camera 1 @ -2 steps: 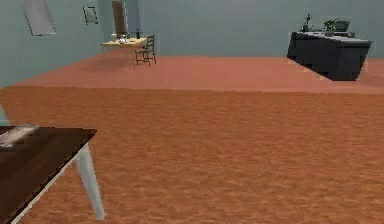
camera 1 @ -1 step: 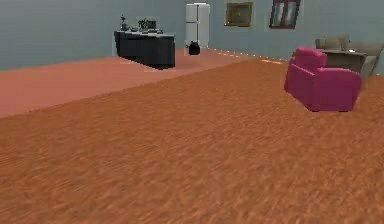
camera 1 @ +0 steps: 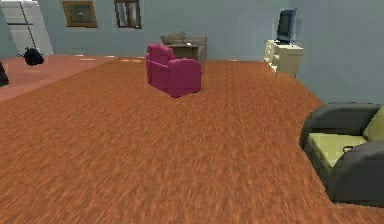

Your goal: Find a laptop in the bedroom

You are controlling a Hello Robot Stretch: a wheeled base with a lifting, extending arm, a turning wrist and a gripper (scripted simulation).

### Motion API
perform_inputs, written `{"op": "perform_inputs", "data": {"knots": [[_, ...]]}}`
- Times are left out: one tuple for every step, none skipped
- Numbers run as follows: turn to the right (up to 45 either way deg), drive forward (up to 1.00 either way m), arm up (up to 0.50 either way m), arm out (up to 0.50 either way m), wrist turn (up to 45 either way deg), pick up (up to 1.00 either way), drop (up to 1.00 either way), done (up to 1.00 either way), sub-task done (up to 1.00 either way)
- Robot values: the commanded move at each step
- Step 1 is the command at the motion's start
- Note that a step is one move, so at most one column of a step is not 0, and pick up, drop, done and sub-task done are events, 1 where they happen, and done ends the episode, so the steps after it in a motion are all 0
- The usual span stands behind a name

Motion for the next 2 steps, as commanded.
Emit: {"op": "perform_inputs", "data": {"knots": [[0.0, 0.05, 0.00, 0.00, 0.0, 0.00, 0.00, 0.00, 0.00], [-45.0, 0.00, 0.00, 0.00, 0.0, 0.00, 0.00, 0.00, 0.00]]}}
